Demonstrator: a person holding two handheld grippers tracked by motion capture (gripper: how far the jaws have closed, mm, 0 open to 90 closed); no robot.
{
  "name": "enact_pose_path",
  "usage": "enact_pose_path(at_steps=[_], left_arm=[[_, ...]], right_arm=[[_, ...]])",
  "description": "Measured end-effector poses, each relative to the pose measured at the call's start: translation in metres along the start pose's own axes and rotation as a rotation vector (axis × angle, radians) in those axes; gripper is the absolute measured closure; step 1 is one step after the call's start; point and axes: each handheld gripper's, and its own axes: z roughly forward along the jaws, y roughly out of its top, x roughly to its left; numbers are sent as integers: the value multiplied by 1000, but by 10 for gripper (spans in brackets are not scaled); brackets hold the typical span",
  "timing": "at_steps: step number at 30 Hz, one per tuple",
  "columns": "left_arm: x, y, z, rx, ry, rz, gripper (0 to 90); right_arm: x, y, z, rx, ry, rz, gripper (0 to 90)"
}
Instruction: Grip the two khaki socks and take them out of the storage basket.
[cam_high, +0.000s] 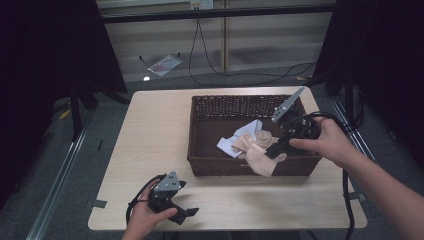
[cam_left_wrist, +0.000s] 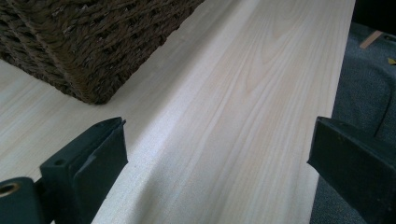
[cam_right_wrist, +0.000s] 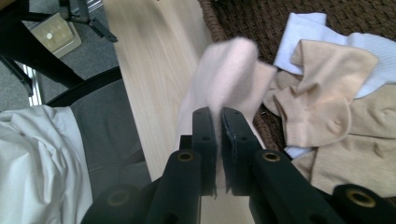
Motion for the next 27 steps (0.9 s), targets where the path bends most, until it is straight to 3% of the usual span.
enact_pose_path(at_steps=[9, 19, 23, 25, 27], left_arm=[[-1, 1, 0, 7, 2, 2, 38], [-1, 0, -1, 7, 2, 2, 38], [-1, 0, -1, 7, 2, 2, 38], [-1, 0, 0, 3, 2, 1, 38], [0, 0, 0, 6, 4, 3, 38]], right_arm=[[10, -2, 3, 29, 17, -29, 885], [11, -13, 29, 52, 59, -15, 876], [9, -14, 33, 38, 39, -14, 778], [8, -14, 34, 38, 26, -4, 618], [7, -14, 34, 39, 25, 0, 583]])
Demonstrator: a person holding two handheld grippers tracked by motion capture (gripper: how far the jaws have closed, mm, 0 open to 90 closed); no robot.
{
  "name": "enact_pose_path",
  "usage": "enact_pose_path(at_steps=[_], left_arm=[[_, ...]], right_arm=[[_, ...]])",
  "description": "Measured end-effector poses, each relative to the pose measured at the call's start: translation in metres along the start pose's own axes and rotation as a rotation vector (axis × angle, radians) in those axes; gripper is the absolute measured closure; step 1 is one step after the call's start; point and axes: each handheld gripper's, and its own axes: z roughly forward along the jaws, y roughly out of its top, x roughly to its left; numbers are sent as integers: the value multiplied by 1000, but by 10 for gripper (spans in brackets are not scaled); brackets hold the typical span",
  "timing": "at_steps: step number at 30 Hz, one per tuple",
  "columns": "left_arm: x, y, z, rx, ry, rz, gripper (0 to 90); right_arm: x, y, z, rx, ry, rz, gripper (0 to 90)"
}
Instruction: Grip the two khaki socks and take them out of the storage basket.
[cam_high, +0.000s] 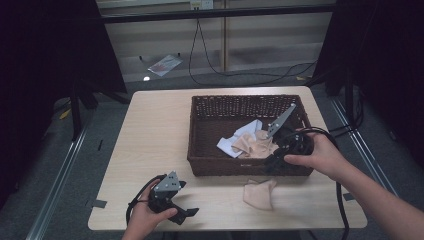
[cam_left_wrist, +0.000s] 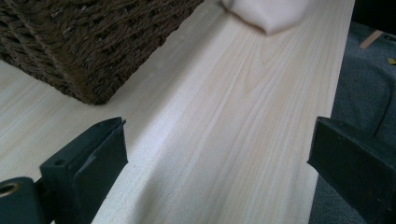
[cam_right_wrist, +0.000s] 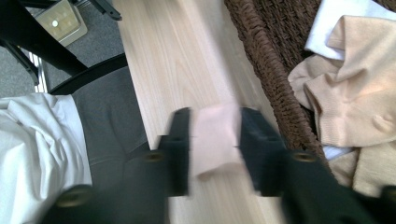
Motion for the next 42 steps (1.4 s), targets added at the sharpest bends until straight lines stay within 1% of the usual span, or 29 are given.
enact_pose_path(at_steps=[1, 2, 3, 4, 5, 6, 7, 9, 11, 13, 14, 15, 16, 18, 20, 21, 23, 24, 25, 26, 27, 28, 29, 34, 36, 37, 39, 41, 42], left_arm=[[0, 0, 0, 6, -1, 1, 38], [0, 0, 0, 6, -1, 1, 38], [0, 0, 0, 6, 0, 1, 38], [0, 0, 0, 6, 0, 1, 38], [0, 0, 0, 6, 0, 1, 38], [0, 0, 0, 12, 0, 8, 38], [0, 0, 0, 10, -1, 7, 38], [0, 0, 0, 11, -1, 8, 38], [0, 0, 0, 10, -2, 6, 38], [0, 0, 0, 4, -3, 4, 38], [0, 0, 0, 4, -3, 4, 38], [0, 0, 0, 4, -3, 4, 38], [0, 0, 0, 4, -3, 4, 38], [1, 0, 0, 11, -2, 8, 38], [0, 0, 0, 4, -3, 0, 38], [0, 0, 0, -2, -4, 0, 38], [0, 0, -1, 1, -1, 1, 38], [0, 0, -1, 1, -1, 1, 38], [0, 0, -1, -1, -3, 1, 38], [0, 0, -1, -1, -3, 1, 38], [0, -1, -1, -8, -5, -1, 38], [1, 0, -2, -2, -1, 6, 38], [0, -1, -1, -7, 0, 0, 38], [1, -1, -2, 0, -1, 2, 38], [1, 0, -3, 7, 3, 5, 38], [1, 0, -3, 5, 2, 5, 38], [1, -1, -3, 0, 1, 2, 38], [1, -1, -3, 7, 2, 2, 38], [1, -1, -3, 6, 3, 2, 38]], right_arm=[[-1, 1, -1, -3, -4, 6, 517], [-3, 1, -2, -7, -3, 6, 509], [-4, 2, -3, -14, -8, 16, 462], [-4, 2, -3, -14, -8, 16, 462], [-5, 2, -4, -13, -16, 27, 433], [-9, 4, -5, -30, -28, 39, 389], [-11, 4, -6, -32, -36, 53, 361], [-14, 5, -7, -34, -45, 59, 353], [-22, 8, -8, -49, -70, 77, 290], [-28, 10, -8, -56, -90, 90, 248], [-28, 10, -8, -56, -90, 90, 248], [-34, 12, -8, -64, -108, 105, 208], [-34, 12, -8, -64, -108, 105, 208], [-43, 15, -6, -61, -136, 120, 199], [-46, 17, -5, -59, -142, 127, 198], [-52, 19, -1, -57, -150, 138, 191], [-58, 20, 3, -49, -169, 151, 186], [-58, 20, 3, -49, -169, 151, 186], [-64, 21, 8, -49, -174, 163, 185], [-64, 21, 8, -49, -174, 163, 185], [-69, 22, 14, -40, -182, 171, 184], [-71, 23, 17, -38, -179, 178, 185], [-73, 23, 19, -36, -176, 183, 187], [-81, 26, 31, -28, -189, 204, 193], [-82, 27, 34, -30, -196, 210, 201], [-85, 28, 38, -27, -195, 207, 235], [-87, 28, 40, -25, -198, 207, 238], [-89, 29, 44, -20, -196, 213, 292], [-90, 29, 46, -17, -196, 217, 293]])
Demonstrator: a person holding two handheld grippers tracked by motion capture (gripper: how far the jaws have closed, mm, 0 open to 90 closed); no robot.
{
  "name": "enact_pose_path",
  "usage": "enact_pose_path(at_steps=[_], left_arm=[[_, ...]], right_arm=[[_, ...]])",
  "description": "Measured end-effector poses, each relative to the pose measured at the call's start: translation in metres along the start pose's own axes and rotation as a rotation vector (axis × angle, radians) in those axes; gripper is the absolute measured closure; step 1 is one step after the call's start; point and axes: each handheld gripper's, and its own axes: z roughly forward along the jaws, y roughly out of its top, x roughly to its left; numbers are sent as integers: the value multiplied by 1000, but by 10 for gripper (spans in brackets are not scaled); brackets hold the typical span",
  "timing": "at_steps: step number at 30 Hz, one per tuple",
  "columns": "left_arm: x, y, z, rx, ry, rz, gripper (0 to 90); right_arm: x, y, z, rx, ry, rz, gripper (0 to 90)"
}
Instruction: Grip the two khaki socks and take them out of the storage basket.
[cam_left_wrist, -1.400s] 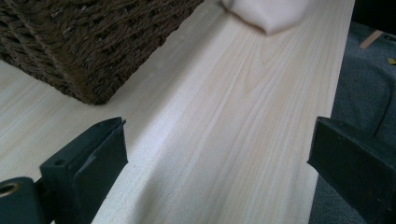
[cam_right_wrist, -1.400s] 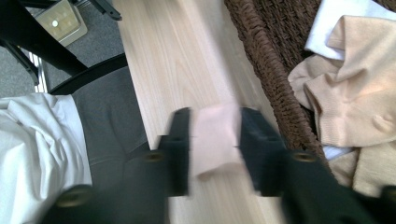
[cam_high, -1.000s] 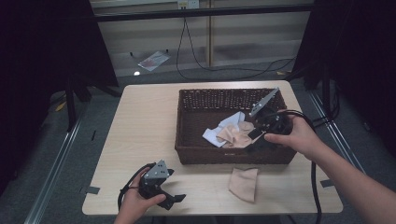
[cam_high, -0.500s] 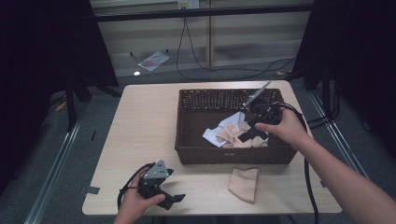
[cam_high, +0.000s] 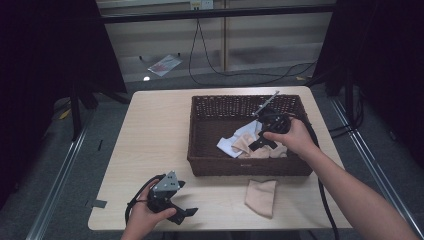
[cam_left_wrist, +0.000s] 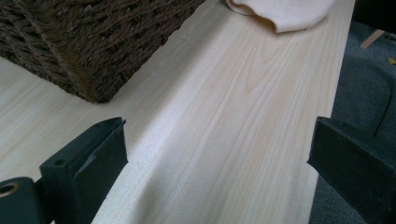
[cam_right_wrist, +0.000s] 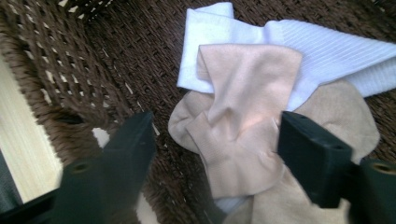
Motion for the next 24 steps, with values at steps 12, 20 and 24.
enact_pose_path(at_steps=[12, 20, 24], left_arm=[[1, 0, 0, -2, 1, 1, 38], [1, 0, 1, -7, -1, 0, 38], [1, -1, 0, -8, -4, 0, 38]], right_arm=[[-4, 0, 22, -6, -16, 18, 449], [-2, 4, 31, -6, -33, 2, 465], [-3, 7, 36, -6, -44, -1, 467]])
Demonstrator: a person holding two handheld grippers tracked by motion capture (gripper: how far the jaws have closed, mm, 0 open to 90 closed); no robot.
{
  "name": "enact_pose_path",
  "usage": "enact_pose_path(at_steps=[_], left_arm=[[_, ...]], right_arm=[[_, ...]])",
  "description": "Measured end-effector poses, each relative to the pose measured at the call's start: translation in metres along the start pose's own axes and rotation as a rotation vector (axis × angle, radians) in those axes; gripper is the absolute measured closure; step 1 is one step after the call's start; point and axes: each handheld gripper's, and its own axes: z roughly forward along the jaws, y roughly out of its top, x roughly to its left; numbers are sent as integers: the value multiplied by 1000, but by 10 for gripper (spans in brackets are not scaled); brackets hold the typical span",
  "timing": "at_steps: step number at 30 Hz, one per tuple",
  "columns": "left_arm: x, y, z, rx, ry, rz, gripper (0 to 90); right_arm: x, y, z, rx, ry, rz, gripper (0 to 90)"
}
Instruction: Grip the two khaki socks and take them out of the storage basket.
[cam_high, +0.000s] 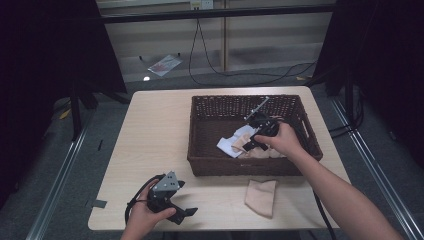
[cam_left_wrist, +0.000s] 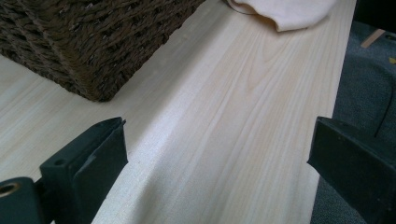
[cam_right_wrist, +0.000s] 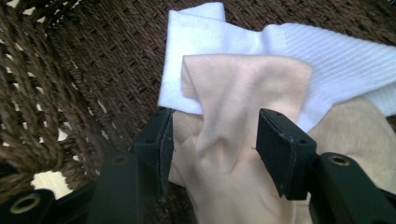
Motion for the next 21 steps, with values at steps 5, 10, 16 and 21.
enact_pose_path(at_steps=[5, 10, 16, 21], left_arm=[[0, 0, 0, 2, 1, 1, 38], [0, 0, 0, 1, 0, 1, 38], [1, 0, -1, 9, 3, -2, 38], [1, 0, 0, 2, 2, -2, 38]], right_arm=[[-2, 1, 3, -4, -5, -6, 476], [-5, 3, 8, 12, -3, 0, 482], [-7, 3, 12, 32, 1, -8, 505], [-5, 3, 15, 47, 0, -25, 533]])
